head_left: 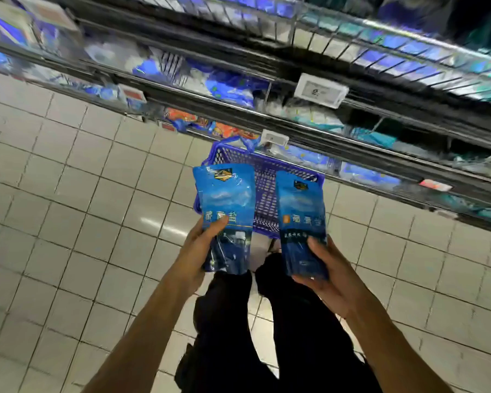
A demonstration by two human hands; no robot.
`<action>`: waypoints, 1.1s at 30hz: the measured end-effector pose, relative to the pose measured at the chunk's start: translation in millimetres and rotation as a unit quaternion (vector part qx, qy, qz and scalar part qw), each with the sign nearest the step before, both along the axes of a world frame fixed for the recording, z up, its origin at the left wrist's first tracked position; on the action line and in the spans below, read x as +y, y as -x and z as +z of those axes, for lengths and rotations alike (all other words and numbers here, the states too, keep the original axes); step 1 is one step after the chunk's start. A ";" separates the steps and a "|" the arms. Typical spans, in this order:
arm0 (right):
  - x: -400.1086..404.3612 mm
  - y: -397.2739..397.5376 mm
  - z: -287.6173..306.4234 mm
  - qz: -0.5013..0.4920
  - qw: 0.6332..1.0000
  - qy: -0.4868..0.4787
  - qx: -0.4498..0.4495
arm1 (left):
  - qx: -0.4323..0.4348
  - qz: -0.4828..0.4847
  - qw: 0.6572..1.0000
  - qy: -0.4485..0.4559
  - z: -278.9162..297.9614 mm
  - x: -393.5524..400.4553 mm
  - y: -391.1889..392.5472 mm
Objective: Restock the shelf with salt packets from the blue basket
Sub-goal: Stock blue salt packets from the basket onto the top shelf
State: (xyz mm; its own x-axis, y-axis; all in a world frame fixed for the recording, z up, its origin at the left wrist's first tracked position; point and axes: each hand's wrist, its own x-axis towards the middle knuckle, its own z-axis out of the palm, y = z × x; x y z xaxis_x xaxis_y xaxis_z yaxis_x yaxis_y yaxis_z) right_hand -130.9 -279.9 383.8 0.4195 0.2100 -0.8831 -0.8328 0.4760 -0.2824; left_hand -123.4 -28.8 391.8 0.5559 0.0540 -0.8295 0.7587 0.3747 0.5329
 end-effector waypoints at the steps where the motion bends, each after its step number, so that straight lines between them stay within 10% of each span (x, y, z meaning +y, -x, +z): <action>1: -6.6 9.0 28.1 0.000 1.000 0.004 -0.011 | 0.003 -0.017 1.000 -0.005 24.8 -4.3 6.1; 15: -73.1 139.6 217.9 -0.352 0.923 0.056 -0.145 | -0.098 -0.244 0.964 -0.030 179.3 -100.3 -5.9; 33: -149.6 384.7 205.4 -0.697 0.676 0.223 -0.086 | -0.139 -0.700 0.697 0.072 206.5 -401.4 114.4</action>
